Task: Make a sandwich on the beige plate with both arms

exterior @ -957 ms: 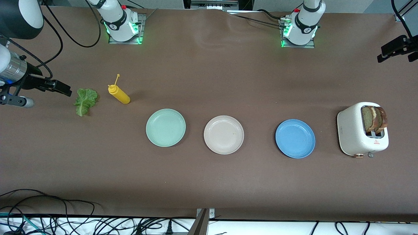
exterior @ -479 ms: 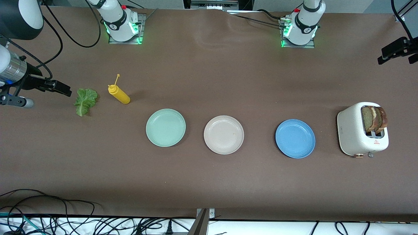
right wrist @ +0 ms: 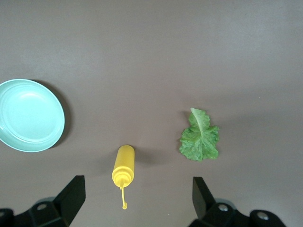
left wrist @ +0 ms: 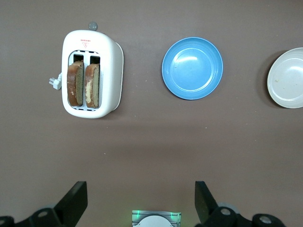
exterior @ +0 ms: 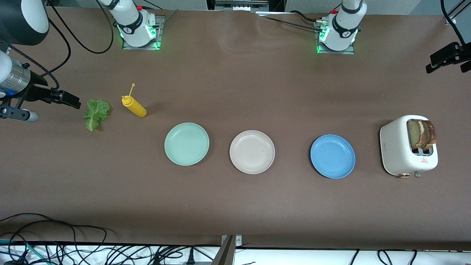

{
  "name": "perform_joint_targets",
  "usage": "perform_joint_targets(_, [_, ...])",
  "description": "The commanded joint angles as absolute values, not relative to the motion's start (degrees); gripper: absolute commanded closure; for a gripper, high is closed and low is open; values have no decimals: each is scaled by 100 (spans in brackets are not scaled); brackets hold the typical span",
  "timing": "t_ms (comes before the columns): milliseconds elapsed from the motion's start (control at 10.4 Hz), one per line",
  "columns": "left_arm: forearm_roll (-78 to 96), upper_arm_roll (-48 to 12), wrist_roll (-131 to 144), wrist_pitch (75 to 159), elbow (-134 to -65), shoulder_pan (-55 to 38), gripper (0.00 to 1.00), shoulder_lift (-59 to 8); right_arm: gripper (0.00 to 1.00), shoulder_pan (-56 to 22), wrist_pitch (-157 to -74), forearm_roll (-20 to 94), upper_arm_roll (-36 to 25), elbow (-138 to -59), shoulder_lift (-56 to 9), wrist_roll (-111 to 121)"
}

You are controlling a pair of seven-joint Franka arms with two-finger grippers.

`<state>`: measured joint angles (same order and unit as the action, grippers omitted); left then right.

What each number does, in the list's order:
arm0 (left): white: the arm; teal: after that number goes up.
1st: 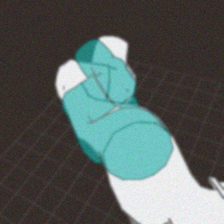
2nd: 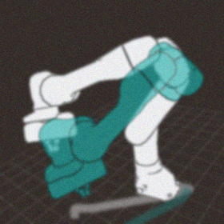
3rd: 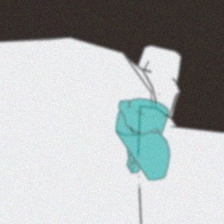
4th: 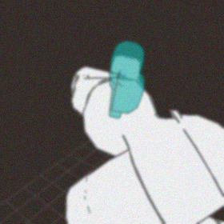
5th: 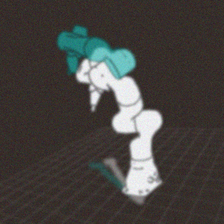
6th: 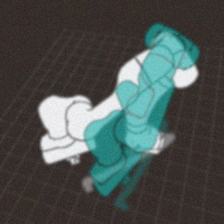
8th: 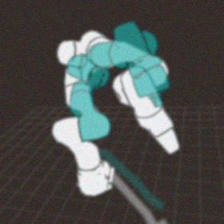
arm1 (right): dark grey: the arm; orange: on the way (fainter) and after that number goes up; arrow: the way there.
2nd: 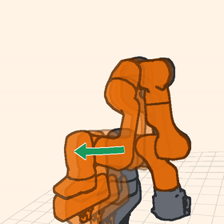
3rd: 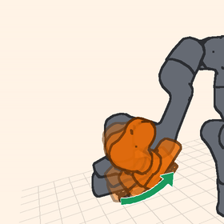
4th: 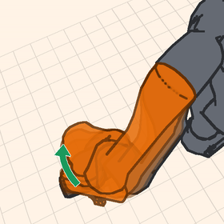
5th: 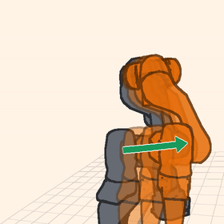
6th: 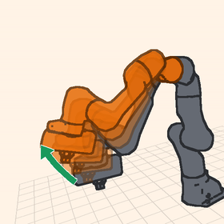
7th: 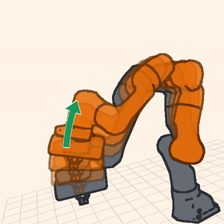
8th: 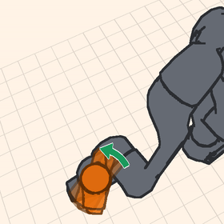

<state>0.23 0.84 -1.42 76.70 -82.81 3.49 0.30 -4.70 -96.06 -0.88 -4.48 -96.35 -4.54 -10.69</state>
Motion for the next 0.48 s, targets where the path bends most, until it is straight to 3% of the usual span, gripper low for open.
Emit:
perform_joint_targets(0, [141,105,-211,7690,-8191,387,0,-9,0,-457,-9527,-9,-448,-9606,-439,-1090])
perform_joint_targets(383, [141,79,-220,7682,-8209,325,0,-9,0,-448,-9527,-9,-448,-9606,-439,-1090])
